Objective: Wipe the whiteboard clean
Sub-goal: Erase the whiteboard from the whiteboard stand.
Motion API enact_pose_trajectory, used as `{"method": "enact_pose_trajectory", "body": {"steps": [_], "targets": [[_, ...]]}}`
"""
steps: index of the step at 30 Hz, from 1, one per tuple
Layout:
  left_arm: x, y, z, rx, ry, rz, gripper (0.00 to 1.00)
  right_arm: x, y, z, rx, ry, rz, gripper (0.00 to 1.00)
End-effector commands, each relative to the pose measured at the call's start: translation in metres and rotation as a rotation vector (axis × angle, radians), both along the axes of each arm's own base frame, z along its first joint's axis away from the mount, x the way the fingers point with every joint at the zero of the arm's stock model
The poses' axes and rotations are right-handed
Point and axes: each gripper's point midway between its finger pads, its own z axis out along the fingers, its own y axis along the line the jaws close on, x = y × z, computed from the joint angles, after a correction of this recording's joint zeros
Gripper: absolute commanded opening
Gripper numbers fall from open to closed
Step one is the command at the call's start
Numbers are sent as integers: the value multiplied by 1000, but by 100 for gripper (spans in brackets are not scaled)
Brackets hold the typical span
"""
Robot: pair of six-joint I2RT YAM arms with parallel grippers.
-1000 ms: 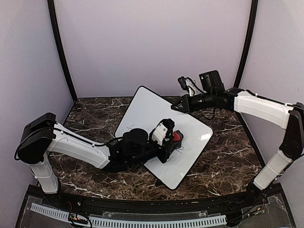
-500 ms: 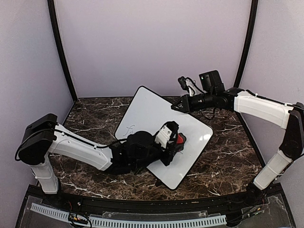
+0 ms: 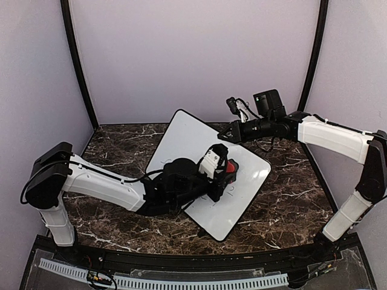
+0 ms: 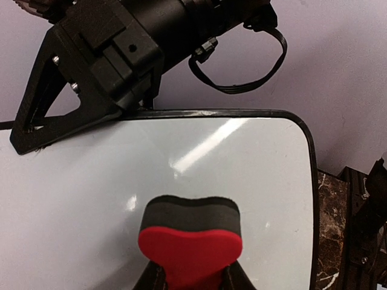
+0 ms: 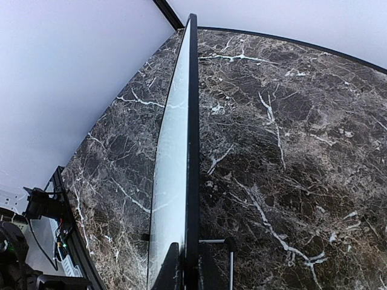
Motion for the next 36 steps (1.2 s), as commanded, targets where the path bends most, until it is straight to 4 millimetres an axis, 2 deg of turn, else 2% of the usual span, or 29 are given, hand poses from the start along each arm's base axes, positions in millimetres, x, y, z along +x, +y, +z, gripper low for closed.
{"method": "enact_pose_trajectory", "body": {"steps": [1, 5, 10, 14, 18, 20, 23, 25, 31, 36], "targets": [[-8, 31, -84, 246, 106, 41, 0, -28, 20, -39, -85, -4, 141, 0], [-19, 39, -98, 279, 121, 37, 0, -28, 20, -40, -85, -2, 142, 0], [-21, 37, -96, 273, 116, 22, 0, -27, 19, -40, -87, -1, 139, 0], [-16, 24, -76, 245, 72, 17, 0, -27, 20, -41, -86, -1, 140, 0], [-4, 7, -39, 191, 7, 35, 0, -27, 19, -40, -85, -1, 140, 0], [1, 3, -28, 184, -16, 47, 0, -27, 19, -40, -84, -3, 140, 0], [2, 2, -25, 182, -15, 45, 0, -27, 19, -41, -86, -1, 140, 0], [-3, 4, -35, 200, 17, 25, 0, -27, 19, -40, -86, -2, 140, 0], [-33, 19, -83, 308, 104, -33, 0, -26, 19, -41, -86, 0, 139, 0], [-46, 33, -106, 351, 149, -41, 0, -26, 19, -43, -90, 3, 138, 0]]}}
